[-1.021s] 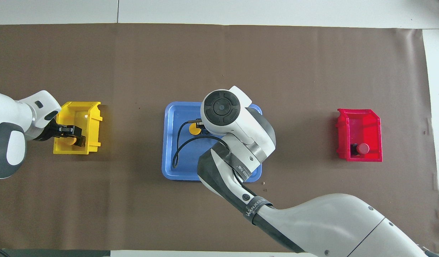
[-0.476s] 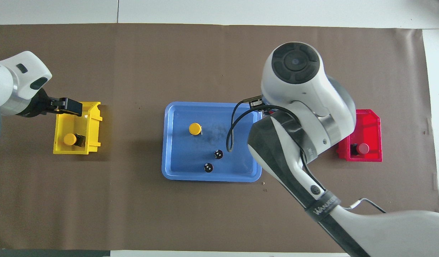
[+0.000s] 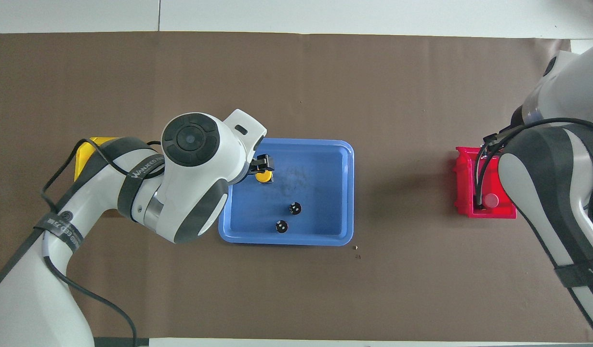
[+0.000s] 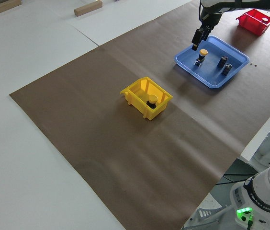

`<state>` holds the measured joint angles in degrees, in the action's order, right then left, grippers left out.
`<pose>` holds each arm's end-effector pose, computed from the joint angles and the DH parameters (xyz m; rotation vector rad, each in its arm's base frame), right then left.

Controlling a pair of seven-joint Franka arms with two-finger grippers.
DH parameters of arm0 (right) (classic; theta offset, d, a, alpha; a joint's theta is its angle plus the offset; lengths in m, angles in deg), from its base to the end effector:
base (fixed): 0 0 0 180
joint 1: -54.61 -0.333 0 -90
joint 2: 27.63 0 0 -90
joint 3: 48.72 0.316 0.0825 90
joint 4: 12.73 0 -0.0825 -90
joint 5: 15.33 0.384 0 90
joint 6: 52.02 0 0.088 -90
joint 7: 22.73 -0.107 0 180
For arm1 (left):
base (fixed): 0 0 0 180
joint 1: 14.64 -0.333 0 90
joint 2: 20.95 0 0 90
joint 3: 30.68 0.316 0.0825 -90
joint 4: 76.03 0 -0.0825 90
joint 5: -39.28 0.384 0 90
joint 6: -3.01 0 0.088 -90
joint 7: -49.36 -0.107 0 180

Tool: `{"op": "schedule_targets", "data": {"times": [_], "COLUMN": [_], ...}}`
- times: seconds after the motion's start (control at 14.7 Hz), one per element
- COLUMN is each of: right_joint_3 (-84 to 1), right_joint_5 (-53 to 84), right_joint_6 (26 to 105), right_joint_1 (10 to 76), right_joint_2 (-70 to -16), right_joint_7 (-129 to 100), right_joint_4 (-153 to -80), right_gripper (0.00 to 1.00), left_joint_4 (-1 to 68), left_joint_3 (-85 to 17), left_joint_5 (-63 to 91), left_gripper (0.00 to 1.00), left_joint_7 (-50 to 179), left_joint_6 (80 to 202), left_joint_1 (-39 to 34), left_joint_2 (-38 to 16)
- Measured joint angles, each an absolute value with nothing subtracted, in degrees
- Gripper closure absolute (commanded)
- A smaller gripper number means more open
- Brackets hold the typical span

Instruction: Sort red and yellow buttons by color

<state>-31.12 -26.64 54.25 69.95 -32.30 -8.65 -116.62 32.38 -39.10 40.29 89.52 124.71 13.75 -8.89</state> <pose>0.5821 0.0032 0.4900 2.9374 0.5095 -0.0778 0.4909 -0.3615 0.3974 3.1135 0.0824 0.0141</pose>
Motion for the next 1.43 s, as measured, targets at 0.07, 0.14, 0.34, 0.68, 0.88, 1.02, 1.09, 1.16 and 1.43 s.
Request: {"op": "schedule_targets", "data": {"times": [0.07, 0.14, 0.34, 0.68, 0.88, 1.02, 1.09, 1.16, 1.43], "right_joint_3": [-31.1, -31.11, -31.12, -31.14, -31.14, -31.14, -31.14, -31.16, -31.22], "right_joint_5": [-26.3, -25.37, -24.06, -20.11, -20.09, -20.09, -20.09, -20.08, -20.07], "right_joint_6": [57.62, 60.79, 67.87, 75.95, 81.29, 82.53, 83.07, 83.89, 85.02], "right_joint_1": [71.74, 73.19, 75.57, 76.22, 76.59, 76.71, 76.72, 76.72, 76.74], "right_joint_2": [-32.1, -31.78, -30.31, -29.17, -29.16, -29.15, -29.14, -29.14, -29.11], "right_joint_7": [-6.64, -5.2, -3.02, -2.93, -2.81, -2.5, -2.16, -1.44, 0.18], "right_joint_4": [-118.96, -121.5, -128.21, -135.89, -140.0, -141.28, -141.72, -142.22, -143.31], "right_gripper": [0.8, 0.8, 0.8, 0.8, 0.8, 0.8, 0.8, 0.8, 0.79], "left_joint_4": [32.37, 32.33, 32.15, 30.68, 30.65, 30.64, 30.59, 30.27, 21.78], "left_joint_3": [-39.08, -39.01, -38.91, -38.84, -38.84, -38.84, -38.82, -38.69, -37.32], "left_joint_5": [40.29, 40.29, 40.43, 40.57, 40.6, 40.62, 40.62, 40.62, 41.32], "left_gripper": [0.01, 0.03, 0.06, 0.84, 0.87, 0.99, 0.99, 0.99, 0.99], "left_joint_7": [90.54, 91.05, 91.84, 93.22, 94.34, 94.6, 94.79, 95.16, 91.28], "left_joint_6": [125.73, 126.4, 127.91, 128.11, 128.11, 128.24, 128.25, 128.1, 117.14], "left_joint_1": [14.67, 15.11, 15.25, 15.26, 15.83, 16.14, 16.15, 16.14, 11.84], "left_joint_2": [-7.32, -6.05, -3.94, -3.83, -3.61, -3.42, -3.42, -3.4, -3.65]}}
